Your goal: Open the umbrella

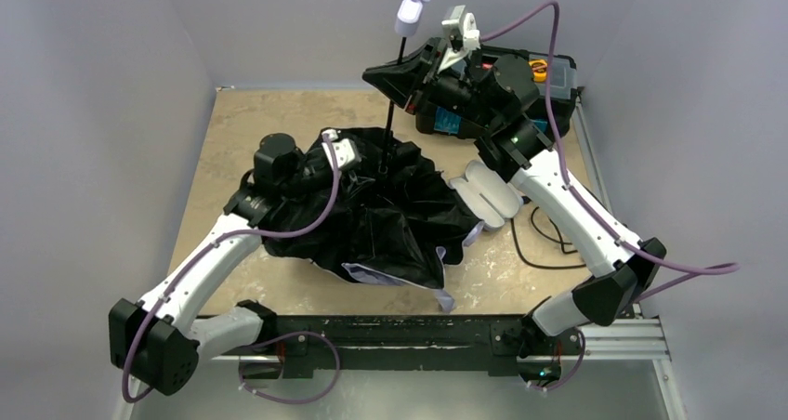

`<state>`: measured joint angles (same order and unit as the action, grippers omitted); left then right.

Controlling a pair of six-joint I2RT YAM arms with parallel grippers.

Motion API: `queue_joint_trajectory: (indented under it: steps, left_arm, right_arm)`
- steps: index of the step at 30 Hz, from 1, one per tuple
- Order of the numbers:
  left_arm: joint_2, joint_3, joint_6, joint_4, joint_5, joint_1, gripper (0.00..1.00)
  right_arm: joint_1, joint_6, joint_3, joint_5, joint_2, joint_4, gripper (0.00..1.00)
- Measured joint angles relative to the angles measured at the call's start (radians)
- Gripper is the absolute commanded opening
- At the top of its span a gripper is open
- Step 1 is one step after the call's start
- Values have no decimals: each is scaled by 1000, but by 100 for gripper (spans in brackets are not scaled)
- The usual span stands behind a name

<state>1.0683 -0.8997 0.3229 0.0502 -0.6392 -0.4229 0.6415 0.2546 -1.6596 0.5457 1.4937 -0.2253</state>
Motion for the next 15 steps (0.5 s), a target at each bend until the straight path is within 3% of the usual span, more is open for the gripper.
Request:
queue_joint_trajectory:
  steps: [4,15]
  left_arm:
    - [93,-32,-19,-12,-2,0,39]
    - [163,31,4,-7,9,0,32]
  right_arm:
    - [0,16,0,17,-5,-23,0]
    - [0,49,-21,23,-5,-29,0]
